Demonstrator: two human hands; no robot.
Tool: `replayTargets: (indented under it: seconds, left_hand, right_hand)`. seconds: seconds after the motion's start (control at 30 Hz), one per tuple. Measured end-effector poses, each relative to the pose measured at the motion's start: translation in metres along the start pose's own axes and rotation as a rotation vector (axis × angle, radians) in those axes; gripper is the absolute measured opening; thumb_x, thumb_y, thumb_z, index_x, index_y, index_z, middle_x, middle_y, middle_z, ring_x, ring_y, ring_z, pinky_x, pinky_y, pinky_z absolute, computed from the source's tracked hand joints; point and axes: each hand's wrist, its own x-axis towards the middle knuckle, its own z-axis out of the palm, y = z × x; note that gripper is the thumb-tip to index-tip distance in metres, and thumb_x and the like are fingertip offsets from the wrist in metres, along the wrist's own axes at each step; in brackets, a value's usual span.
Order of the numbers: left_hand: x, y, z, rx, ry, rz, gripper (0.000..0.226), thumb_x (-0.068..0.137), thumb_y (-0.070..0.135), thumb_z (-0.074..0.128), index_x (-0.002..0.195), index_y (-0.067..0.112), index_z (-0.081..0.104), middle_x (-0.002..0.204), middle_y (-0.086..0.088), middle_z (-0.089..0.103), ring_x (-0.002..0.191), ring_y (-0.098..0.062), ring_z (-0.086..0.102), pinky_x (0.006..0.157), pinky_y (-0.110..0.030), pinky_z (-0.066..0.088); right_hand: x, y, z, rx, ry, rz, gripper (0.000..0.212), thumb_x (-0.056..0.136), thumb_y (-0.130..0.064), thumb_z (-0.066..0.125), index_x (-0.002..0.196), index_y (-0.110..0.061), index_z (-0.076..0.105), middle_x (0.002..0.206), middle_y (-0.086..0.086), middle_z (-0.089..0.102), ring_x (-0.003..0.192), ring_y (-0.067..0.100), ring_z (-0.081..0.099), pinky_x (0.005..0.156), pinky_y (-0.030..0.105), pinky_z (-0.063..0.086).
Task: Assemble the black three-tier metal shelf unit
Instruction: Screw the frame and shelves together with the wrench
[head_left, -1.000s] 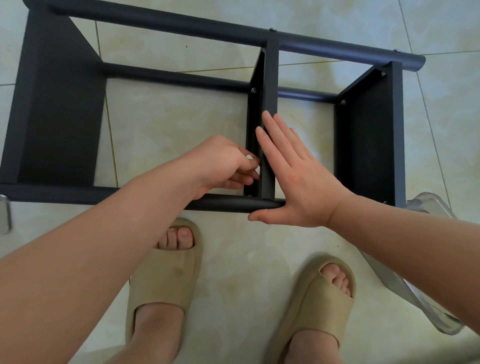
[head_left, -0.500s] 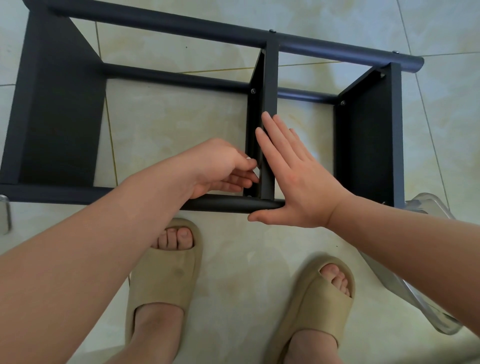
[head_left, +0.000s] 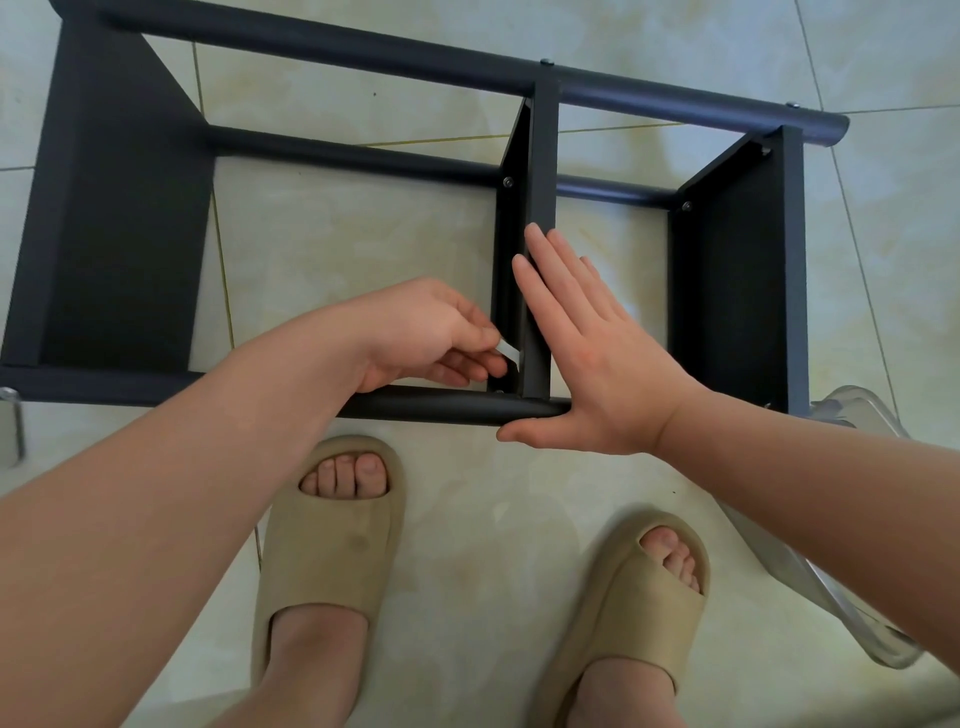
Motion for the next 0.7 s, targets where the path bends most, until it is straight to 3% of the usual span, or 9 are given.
replayTargets:
  seconds: [0.27,0.43,0.6,0.7]
  left_hand:
    - [-0.0031,-0.0016,-0.0034,0.158,-0.034,0.033,0.012,0.099,0.009,0.057,0.093,0.012,0.067,0.085,-0.002,0.076,0.077,-0.010,0.068,0.081,-0.026,0.056]
    - [-0.0063,-0.0003,-0.0033,0.223,-0.052,0.028,0.012,0.098,0.005,0.058,0.093,0.010,0.069,0.083,0.000,0.076,0.071,-0.005,0.069,0.070,-0.016,0.056]
    - [-0.0068,-0.0010,-0.0030,0.249,-0.079,-0.004,0.011,0.093,0.003,0.062,0.094,0.007,0.073,0.081,-0.004,0.076,0.073,-0.013,0.069,0.081,-0.029,0.054]
    - [-0.0081,-0.0003,-0.0017,0.312,-0.079,-0.013,0.011,0.090,0.005,0.065,0.088,0.011,0.075,0.076,-0.003,0.072,0.068,-0.014,0.065,0.075,-0.030,0.049]
  right_hand:
    - [0.0000,-0.0005,-0.0013,-0.013,-0.007,0.002,0.126,0.079,-0.084,0.052,0.160,0.001,0.007,0.168,0.018,-0.005,0.156,0.032,-0.009,0.126,0.051,0.008]
    - [0.0000,-0.0010,-0.0011,-0.014,-0.007,0.003,0.126,0.078,-0.084,0.052,0.160,0.001,0.007,0.168,0.018,-0.004,0.156,0.032,-0.009,0.126,0.051,0.008]
    - [0.0000,-0.0008,-0.0011,-0.017,-0.004,0.004,0.125,0.079,-0.084,0.051,0.160,0.001,0.007,0.168,0.019,-0.004,0.156,0.033,-0.008,0.126,0.053,0.010]
    - [0.0002,-0.0008,-0.0002,-0.012,0.001,0.003,0.125,0.078,-0.083,0.053,0.159,0.001,0.008,0.168,0.019,-0.003,0.156,0.033,-0.008,0.126,0.053,0.011]
